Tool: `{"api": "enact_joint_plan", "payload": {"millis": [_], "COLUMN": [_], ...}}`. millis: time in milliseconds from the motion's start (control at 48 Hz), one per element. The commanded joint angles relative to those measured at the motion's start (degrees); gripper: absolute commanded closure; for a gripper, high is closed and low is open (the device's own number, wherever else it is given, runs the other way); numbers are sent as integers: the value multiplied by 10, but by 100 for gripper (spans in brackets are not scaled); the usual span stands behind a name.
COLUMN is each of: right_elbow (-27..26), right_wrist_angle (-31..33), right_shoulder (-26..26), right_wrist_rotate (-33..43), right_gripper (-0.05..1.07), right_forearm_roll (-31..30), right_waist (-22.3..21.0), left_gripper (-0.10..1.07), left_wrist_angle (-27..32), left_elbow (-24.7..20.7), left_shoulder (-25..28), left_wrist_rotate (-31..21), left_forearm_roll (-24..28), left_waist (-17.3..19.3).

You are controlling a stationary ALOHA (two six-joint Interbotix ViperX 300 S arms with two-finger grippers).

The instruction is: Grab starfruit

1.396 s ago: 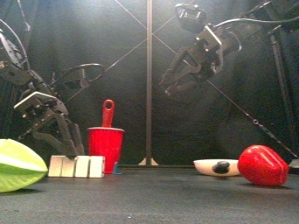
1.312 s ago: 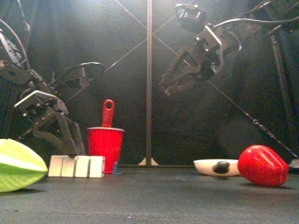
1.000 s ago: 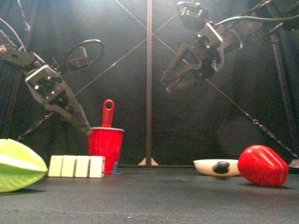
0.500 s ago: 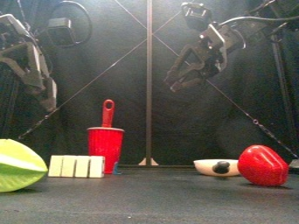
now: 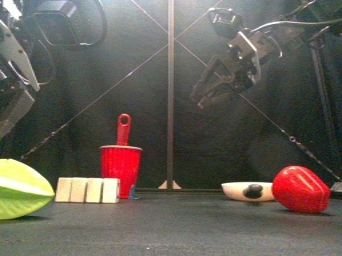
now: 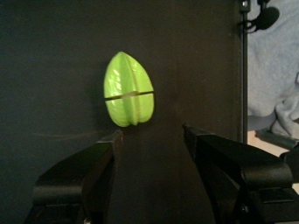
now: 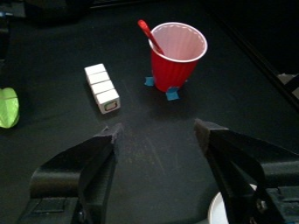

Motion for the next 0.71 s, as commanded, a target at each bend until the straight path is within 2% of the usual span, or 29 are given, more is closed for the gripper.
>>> {"api": "enact_joint_plan", "payload": {"millis": [0, 312, 688], "right_elbow": [-7, -5, -5], "right_wrist_angle": [3, 3, 3], "right_shoulder": [-16, -16, -15], "right_wrist_rotate": [-1, -1, -1], "right_gripper": [6, 6, 6], "right_forearm_roll": [-2, -1, -1], "right_waist": [1, 1, 0], "left_gripper": [6, 6, 6], "left_wrist_angle": [-6, -60, -79], "left_elbow": [-18, -22, -24], "left_shoulder": [18, 62, 101], "left_wrist_rotate": [-9, -14, -14], "left_forearm_roll": [4, 35, 47], "left_waist": [-2, 0, 14]}}
